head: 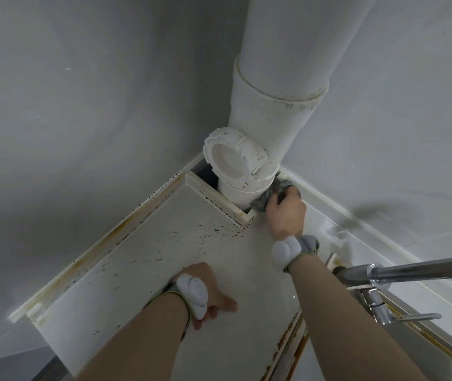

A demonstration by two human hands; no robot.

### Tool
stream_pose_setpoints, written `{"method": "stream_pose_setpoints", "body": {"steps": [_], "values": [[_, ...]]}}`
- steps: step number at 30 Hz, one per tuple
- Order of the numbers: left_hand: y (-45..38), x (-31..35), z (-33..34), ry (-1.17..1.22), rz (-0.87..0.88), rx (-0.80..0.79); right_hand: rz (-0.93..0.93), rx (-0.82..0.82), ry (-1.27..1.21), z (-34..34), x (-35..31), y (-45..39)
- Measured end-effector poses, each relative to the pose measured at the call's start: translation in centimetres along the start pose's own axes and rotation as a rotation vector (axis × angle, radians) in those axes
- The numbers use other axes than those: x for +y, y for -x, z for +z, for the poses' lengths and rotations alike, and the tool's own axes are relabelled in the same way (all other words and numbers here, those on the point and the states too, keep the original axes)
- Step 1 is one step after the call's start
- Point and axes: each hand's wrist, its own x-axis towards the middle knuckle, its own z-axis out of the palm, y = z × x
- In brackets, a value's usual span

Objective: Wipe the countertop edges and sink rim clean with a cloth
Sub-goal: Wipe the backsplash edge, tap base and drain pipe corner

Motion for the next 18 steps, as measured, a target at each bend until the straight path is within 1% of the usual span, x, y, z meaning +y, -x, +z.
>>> {"method": "stream_pose_setpoints", "body": {"steps": [2, 3, 5, 8, 10, 13, 15, 18], "values": [[0.1, -0.3, -0.1, 0.027, 0.051, 0.142, 0.012, -0.062, 0.026, 0.0, 0.6, 0.8], [0.3, -0.4, -0.1, 0.031, 0.066, 0.178, 0.047, -0.078, 0.008, 0.0, 0.5, 0.7], [0.6, -0.3, -0.1, 0.013, 0.077, 0.174, 0.178, -0.04, -0.094, 0.3, -0.2, -1.0], [0.5, -0.4, 0.0, 0.061, 0.078, 0.173, 0.349, 0.036, -0.266, 1.1, -1.5, -5.0], [0.4, -0.5, -0.1, 0.031, 0.079, 0.194, 0.411, 0.033, -0.235, 1.6, -1.9, -6.3], [0.0, -0.5, -0.1, -0.051, 0.079, 0.198, 0.369, -0.008, -0.16, 1.4, -1.8, -5.3], [-0.3, -0.5, -0.1, -0.057, 0.084, 0.204, 0.317, -0.078, -0.066, 1.0, -1.5, -3.8], [-0.4, -0.7, -0.1, -0.037, 0.092, 0.196, 0.311, -0.153, 0.0, 0.9, -1.2, -2.0]]}}
